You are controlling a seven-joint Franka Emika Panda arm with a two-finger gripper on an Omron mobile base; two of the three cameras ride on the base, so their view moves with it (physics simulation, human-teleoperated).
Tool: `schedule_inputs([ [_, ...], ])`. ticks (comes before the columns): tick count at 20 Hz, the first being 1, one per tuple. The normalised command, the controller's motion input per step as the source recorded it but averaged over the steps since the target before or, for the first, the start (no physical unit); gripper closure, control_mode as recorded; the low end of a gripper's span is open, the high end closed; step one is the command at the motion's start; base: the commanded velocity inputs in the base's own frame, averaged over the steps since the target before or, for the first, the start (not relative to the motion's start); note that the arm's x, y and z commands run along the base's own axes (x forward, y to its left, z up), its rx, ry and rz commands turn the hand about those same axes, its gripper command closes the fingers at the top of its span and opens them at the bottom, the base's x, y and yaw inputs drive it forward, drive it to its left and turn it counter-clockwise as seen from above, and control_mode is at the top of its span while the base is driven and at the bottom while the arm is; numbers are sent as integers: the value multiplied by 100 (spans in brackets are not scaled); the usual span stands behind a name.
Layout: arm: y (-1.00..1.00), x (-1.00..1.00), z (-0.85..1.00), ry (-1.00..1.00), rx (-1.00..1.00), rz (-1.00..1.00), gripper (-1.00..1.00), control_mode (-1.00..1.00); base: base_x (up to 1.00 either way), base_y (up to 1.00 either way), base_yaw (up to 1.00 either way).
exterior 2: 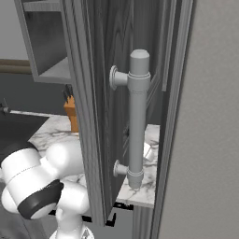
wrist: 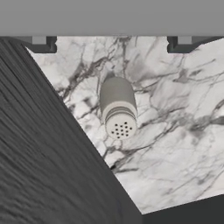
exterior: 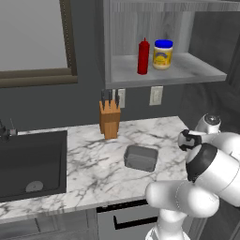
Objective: There are various items on the counter. Only move the condiments/shakers into the cabinet.
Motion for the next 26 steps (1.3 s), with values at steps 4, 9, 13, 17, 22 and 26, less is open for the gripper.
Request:
schedule_inputs([
  [4, -4, 9, -1, -5, 0, 0, -100, -100, 0, 0, 0],
  [9, -1, 8, 0, -6, 0, 0, -100, -100, 0, 0, 0],
  [13, 0, 10, -3, -3, 0, 0, -100, -100, 0, 0, 0],
  [17, 0, 15, -1, -1, 0, 0, -100, -100, 0, 0, 0],
  [22, 0, 16, -1, 0, 0, 0, -100, -100, 0, 0, 0],
  [26, -3, 15, -6, 0, 0, 0, -100, -100, 0, 0, 0],
])
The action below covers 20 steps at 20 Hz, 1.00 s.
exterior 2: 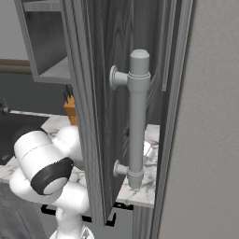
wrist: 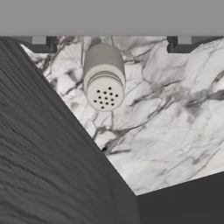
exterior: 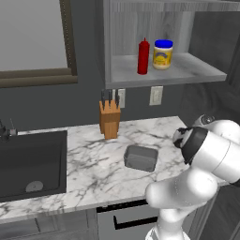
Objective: There are various items on the counter. Only move the condiments/shakers into the cabinet.
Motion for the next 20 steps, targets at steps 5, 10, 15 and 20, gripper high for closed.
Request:
schedule_inputs([
  [5, -9, 14, -12, 0, 0, 0, -100, -100, 0, 0, 0],
  [10, -6, 16, -13, 0, 0, 0, -100, -100, 0, 0, 0],
  [15, -6, 19, -11, 0, 0, 0, -100, -100, 0, 0, 0],
  [20, -5, 20, -13, 0, 0, 0, -100, -100, 0, 0, 0],
])
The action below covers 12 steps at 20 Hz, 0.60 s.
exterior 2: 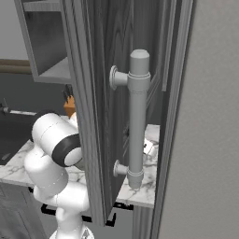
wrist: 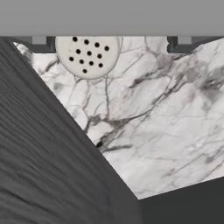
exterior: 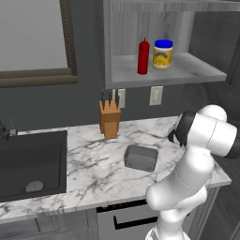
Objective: There are various items on the counter. Only move the condiments/shakers into the cabinet.
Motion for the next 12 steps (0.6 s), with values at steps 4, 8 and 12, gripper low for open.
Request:
schedule_inputs([
  [4, -8, 19, -17, 0, 0, 0, -100, -100, 0, 0, 0],
  [8, -3, 8, -5, 0, 0, 0, 100, -100, 0, 0, 0],
  [12, 0, -2, 0, 0, 0, 0, 100, -100, 0, 0, 0],
])
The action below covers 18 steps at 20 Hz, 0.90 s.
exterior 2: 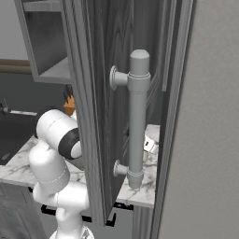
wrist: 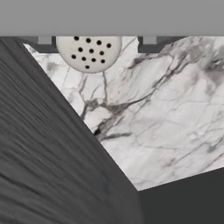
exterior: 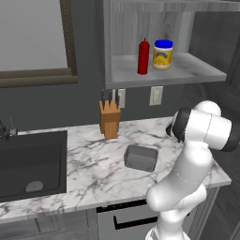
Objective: There are various items on the counter. Only move the condiments/shakers into the cabinet.
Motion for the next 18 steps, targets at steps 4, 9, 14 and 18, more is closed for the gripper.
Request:
schedule_inputs([
  [4, 0, -15, 9, -5, 0, 0, 100, -100, 0, 0, 0],
  [9, 0, -41, 80, -22, 0, 0, 100, -100, 0, 0, 0],
  [14, 4, -40, 100, -31, 0, 0, 100, -100, 0, 0, 0],
  [18, 10, -33, 100, -29, -5, 0, 100, -100, 0, 0, 0],
])
